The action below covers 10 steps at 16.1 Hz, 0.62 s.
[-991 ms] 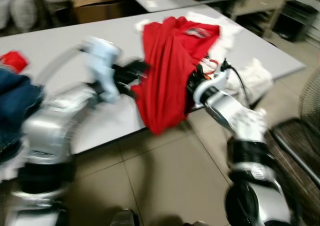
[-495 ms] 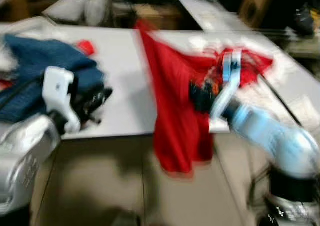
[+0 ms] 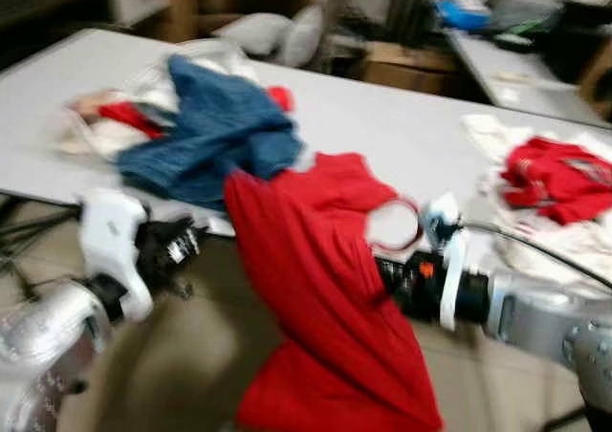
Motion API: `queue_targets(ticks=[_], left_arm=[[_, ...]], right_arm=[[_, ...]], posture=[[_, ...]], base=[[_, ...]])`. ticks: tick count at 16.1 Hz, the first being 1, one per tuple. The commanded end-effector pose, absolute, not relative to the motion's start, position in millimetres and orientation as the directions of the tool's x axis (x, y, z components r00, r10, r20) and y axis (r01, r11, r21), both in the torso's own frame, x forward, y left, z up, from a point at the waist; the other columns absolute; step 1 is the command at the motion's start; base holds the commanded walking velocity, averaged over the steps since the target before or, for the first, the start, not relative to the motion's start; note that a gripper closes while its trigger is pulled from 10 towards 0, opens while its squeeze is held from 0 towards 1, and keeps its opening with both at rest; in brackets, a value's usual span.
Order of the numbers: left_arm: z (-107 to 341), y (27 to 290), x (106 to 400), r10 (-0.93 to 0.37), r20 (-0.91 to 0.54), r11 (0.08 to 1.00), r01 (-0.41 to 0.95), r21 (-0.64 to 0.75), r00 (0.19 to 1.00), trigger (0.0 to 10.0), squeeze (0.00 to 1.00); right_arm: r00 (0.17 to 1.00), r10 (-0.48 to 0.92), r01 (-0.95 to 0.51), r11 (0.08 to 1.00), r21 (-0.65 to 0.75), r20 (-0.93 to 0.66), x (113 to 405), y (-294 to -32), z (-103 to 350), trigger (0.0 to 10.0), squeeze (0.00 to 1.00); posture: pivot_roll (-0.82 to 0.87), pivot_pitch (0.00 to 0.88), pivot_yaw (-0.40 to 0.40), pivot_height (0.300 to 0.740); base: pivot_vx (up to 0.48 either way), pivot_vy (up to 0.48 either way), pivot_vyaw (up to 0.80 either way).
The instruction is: Hang hanger
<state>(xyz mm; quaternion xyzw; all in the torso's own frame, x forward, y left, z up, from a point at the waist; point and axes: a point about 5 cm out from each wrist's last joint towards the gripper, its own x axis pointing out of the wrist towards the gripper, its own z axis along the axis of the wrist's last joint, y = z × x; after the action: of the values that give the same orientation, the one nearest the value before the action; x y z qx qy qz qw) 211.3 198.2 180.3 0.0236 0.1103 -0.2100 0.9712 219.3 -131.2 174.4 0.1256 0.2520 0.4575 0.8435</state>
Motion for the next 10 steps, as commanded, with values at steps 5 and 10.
queue_targets(ticks=[5,10], left_arm=[[169.4,190.2,206.6,-0.380,-0.274,0.916,0.401,0.024,0.884,10.0,0.00],[165.2,180.5,211.0,-0.390,-0.269,0.911,0.411,0.025,0.881,10.0,0.00]], right_arm=[[0.464,0.809,-0.711,0.583,0.393,-0.360,215.4,-132.8,168.0,10.0,0.00],[0.457,0.815,-0.720,0.574,0.389,-0.357,214.3,-131.6,165.8,10.0,0.00]], posture=[[0.08,0.000,-0.123,0.740],[0.07,0.000,-0.118,0.740]], base=[[0.000,0.000,0.80],[0.000,0.000,0.80]])
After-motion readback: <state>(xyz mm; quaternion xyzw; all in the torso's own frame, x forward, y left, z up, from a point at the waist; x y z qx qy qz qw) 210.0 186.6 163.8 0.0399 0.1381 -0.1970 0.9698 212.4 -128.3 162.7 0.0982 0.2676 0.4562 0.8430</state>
